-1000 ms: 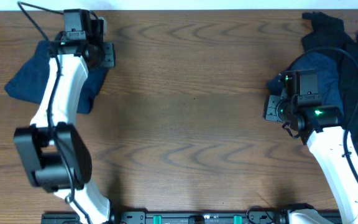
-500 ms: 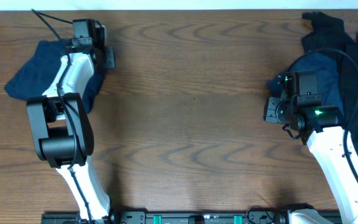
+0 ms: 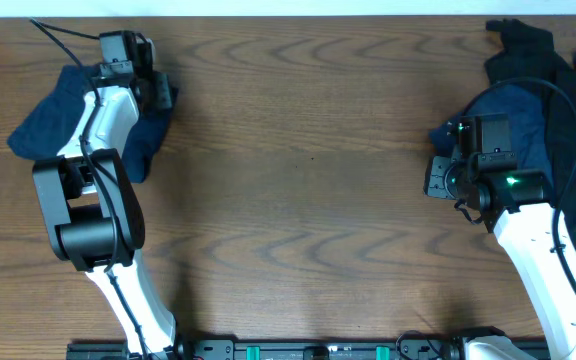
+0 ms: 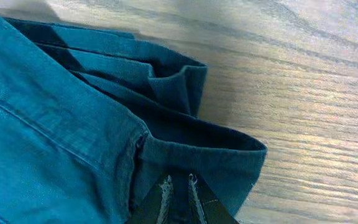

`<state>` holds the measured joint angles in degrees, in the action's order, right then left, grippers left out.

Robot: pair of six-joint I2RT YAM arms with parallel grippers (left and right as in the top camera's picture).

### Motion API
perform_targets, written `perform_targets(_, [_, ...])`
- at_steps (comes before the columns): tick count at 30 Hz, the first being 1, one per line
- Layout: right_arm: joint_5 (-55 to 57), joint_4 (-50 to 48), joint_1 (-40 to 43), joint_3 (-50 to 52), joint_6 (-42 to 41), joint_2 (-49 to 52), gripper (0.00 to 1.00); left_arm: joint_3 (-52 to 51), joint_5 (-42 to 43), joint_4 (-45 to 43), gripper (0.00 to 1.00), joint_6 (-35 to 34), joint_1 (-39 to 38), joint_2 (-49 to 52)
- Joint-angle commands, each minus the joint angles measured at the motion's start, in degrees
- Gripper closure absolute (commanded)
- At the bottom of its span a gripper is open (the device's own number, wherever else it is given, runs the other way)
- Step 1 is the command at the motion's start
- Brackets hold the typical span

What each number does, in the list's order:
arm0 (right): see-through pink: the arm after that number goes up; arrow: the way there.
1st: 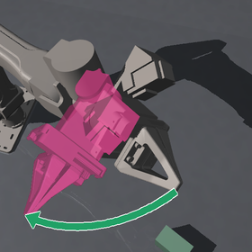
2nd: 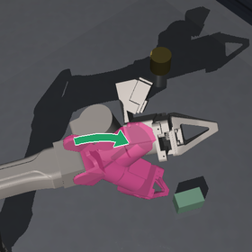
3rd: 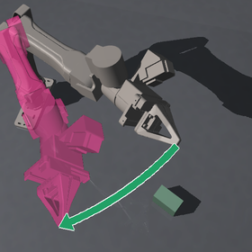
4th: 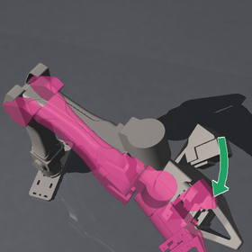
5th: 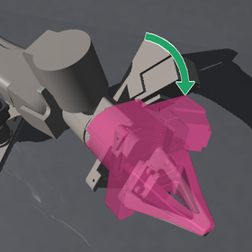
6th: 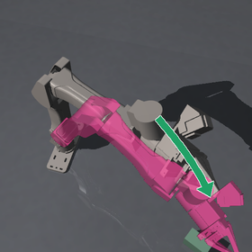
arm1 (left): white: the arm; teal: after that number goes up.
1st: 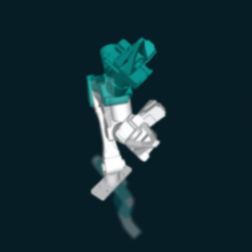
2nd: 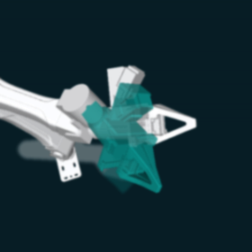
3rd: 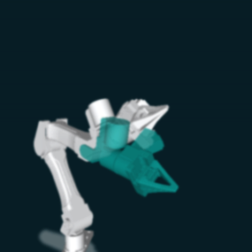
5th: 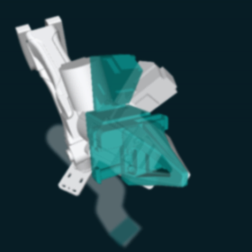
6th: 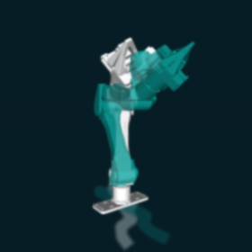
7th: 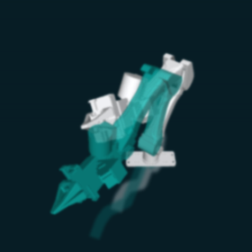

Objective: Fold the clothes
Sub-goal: 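Lower the shorts at the upper-left corner and open the left gripper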

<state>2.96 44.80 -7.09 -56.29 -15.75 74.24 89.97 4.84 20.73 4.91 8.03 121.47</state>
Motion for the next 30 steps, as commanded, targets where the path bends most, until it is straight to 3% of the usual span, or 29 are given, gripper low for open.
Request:
perform_targets(1, [-0.20, -0.02, 0.28, -0.17, -0.09, 0.04, 0.48, -0.26, 1.09, 0.20, 0.87, -0.09, 0.02, 0.85])
perform_targets(20, [-0.17, 1.95, 0.28, -0.17, -0.07, 0.04, 0.47, -0.26, -4.48, -11.04, 0.86, -1.09, 3.72, 7.43])
perform_targets(30, [-0.20, 0.81, 0.28, -0.17, -0.11, 0.04, 0.43, -0.04, -3.69, -10.97, 0.83, -1.09, 5.81, 5.44])
